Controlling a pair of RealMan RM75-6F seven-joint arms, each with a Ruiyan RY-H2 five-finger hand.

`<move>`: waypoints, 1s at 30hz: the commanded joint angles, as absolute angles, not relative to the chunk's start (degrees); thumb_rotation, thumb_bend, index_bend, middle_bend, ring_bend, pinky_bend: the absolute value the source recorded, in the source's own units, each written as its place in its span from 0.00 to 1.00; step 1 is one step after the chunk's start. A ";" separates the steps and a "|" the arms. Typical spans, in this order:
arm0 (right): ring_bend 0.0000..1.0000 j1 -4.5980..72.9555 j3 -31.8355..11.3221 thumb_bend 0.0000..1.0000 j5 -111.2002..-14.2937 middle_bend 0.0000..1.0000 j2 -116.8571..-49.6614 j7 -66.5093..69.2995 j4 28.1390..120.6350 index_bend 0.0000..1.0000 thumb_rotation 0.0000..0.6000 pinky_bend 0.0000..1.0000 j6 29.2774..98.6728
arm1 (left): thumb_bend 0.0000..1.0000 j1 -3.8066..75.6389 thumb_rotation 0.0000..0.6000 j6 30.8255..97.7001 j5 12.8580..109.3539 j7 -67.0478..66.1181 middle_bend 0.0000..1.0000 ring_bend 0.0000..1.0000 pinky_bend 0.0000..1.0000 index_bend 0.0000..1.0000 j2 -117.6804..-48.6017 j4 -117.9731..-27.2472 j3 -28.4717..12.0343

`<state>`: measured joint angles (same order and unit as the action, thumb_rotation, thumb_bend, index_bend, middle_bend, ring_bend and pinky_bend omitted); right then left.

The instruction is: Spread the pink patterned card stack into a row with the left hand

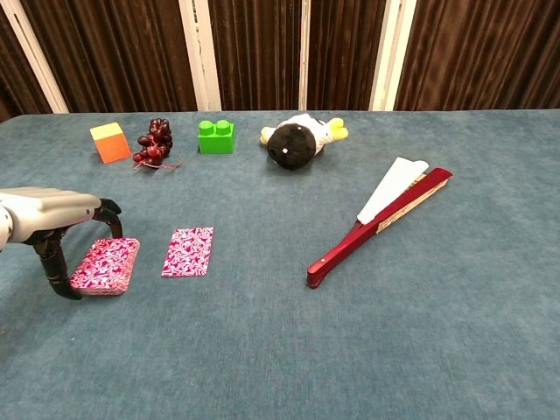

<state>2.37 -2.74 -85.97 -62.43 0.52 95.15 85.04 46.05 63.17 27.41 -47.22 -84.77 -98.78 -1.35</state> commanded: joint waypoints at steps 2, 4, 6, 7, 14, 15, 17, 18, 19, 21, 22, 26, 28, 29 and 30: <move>0.00 2.37 -2.73 0.37 -85.98 0.00 -62.40 0.62 95.12 0.00 1.00 0.05 85.03 | 0.38 45.53 1.00 63.78 29.19 -45.27 0.00 0.00 0.00 0.49 -86.22 -97.66 -1.95; 0.00 2.37 -2.73 0.37 -85.94 0.00 -62.39 0.65 95.09 0.00 1.00 0.05 84.98 | 0.39 45.01 1.00 64.35 31.17 -43.78 0.00 0.00 0.00 0.50 -86.84 -97.23 -2.20; 0.00 2.38 -2.73 0.37 -85.89 0.00 -62.31 0.73 95.19 0.00 1.00 0.05 84.91 | 0.40 44.48 1.00 64.79 33.09 -42.43 0.00 0.00 0.00 0.51 -87.03 -97.11 -2.34; 0.00 2.38 -2.70 0.37 -85.88 0.00 -62.30 0.77 95.21 0.00 1.00 0.05 84.87 | 0.41 44.37 1.00 64.91 33.54 -42.17 0.00 0.00 0.00 0.52 -86.95 -97.20 -2.36; 0.00 2.37 -2.70 0.37 -85.87 0.00 -62.30 0.71 95.20 0.00 1.00 0.05 84.87 | 0.43 43.48 1.00 65.83 35.92 -40.75 0.00 0.00 0.00 0.53 -84.91 -99.19 -2.70; 0.00 2.36 -2.70 0.37 -85.87 0.00 -62.31 0.66 95.18 0.00 1.00 0.05 84.89 | 0.43 43.30 1.00 65.97 36.28 -40.53 0.00 0.00 0.00 0.53 -84.36 -99.58 -2.69; 0.00 2.35 -2.72 0.37 -85.85 0.00 -62.33 0.63 95.17 0.00 1.00 0.05 84.92 | 0.43 42.94 1.00 66.12 36.85 -40.22 0.00 0.00 0.00 0.53 -83.25 -100.20 -2.52; 0.00 2.35 -2.72 0.37 -85.84 0.00 -62.34 0.60 95.15 0.00 1.00 0.05 84.91 | 0.43 42.79 1.00 66.14 37.09 -40.12 0.00 0.00 0.00 0.53 -82.78 -100.45 -2.39; 0.00 2.34 -2.71 0.37 -85.84 0.00 -62.36 0.57 95.14 0.00 1.00 0.05 84.92 | 0.43 42.51 1.00 66.19 37.43 -39.98 0.00 0.00 0.00 0.53 -81.99 -100.76 -2.13; 0.00 2.34 -2.72 0.37 -85.83 0.00 -62.38 0.50 95.15 0.00 1.00 0.05 84.93 | 0.43 41.91 1.00 66.29 37.90 -39.57 0.00 0.00 0.00 0.53 -80.61 -101.11 -1.64; 0.00 2.34 -2.72 0.37 -85.83 0.00 -62.39 0.46 95.16 0.00 1.00 0.05 84.94 | 0.43 41.54 1.00 66.20 38.22 -39.16 0.00 0.00 0.00 0.53 -79.84 -101.31 -1.37; 0.00 2.37 -2.74 0.37 -85.84 0.00 -62.39 0.28 95.22 0.00 1.00 0.05 84.91 | 0.43 40.20 1.00 65.62 38.96 -37.68 0.00 0.00 0.00 0.53 -77.75 -101.28 -0.30; 0.00 2.37 -2.73 0.37 -85.84 0.00 -62.40 0.22 95.22 0.00 1.00 0.05 84.91 | 0.43 39.49 1.00 65.25 39.16 -37.17 0.00 0.00 0.00 0.53 -77.04 -100.90 0.55; 0.00 2.37 -2.73 0.37 -85.86 0.00 -62.41 0.16 95.25 0.00 1.00 0.05 84.93 | 0.43 39.16 1.00 65.02 39.33 -36.89 0.00 0.00 0.00 0.53 -76.79 -100.71 0.92; 0.00 2.37 -2.74 0.37 -85.85 0.00 -62.42 0.11 95.23 0.00 1.00 0.05 84.92 | 0.43 38.68 1.00 64.66 39.58 -36.50 0.00 0.00 0.00 0.52 -76.50 -100.35 1.51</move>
<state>2.37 -2.73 -85.86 -62.41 0.11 95.25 84.93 39.23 65.09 39.21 -36.99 -76.93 -100.74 0.91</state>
